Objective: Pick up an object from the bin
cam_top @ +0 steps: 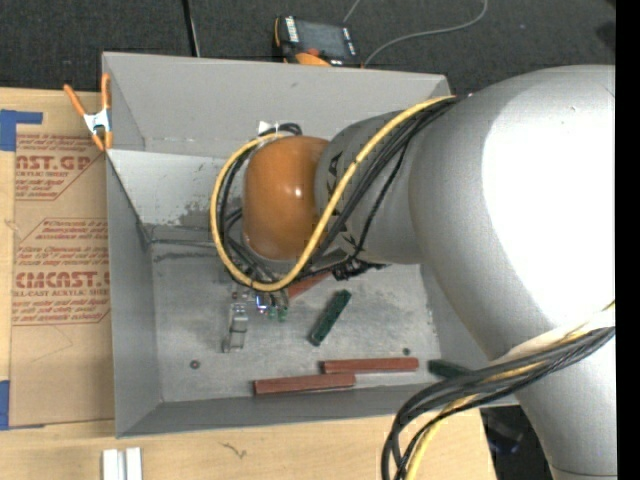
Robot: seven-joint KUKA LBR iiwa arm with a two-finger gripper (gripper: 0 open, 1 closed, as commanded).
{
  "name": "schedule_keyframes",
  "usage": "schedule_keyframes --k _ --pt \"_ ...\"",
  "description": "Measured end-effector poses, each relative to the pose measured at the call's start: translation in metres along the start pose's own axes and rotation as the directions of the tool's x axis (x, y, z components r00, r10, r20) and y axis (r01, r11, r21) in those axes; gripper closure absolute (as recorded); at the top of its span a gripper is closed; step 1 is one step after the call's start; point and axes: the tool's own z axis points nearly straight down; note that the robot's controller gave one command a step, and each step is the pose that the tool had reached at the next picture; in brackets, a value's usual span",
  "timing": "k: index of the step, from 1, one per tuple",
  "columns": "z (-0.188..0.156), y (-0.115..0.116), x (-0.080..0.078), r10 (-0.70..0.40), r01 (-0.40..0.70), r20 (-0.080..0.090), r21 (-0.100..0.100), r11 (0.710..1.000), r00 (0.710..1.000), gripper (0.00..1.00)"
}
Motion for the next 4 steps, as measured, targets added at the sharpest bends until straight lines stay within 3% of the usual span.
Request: schedule_keyframes --k 1,2,3,4 --pt "-0.031 -0.090 -0.023 -0.200 0.200 0.006 0.000 0.980 0.980 0.00" --pt "0.000 -0.138 -0.041 -0.344 0.344 0.003 -0.002 0.939 0.939 0.00" --pt "-0.001 -0.137 -0.042 -0.343 0.343 0.004 -0.004 0.939 0.939 0.00" --pt "-0.001 -0.137 -0.042 -0.344 0.344 0.004 -0.004 0.939 0.939 1.00"
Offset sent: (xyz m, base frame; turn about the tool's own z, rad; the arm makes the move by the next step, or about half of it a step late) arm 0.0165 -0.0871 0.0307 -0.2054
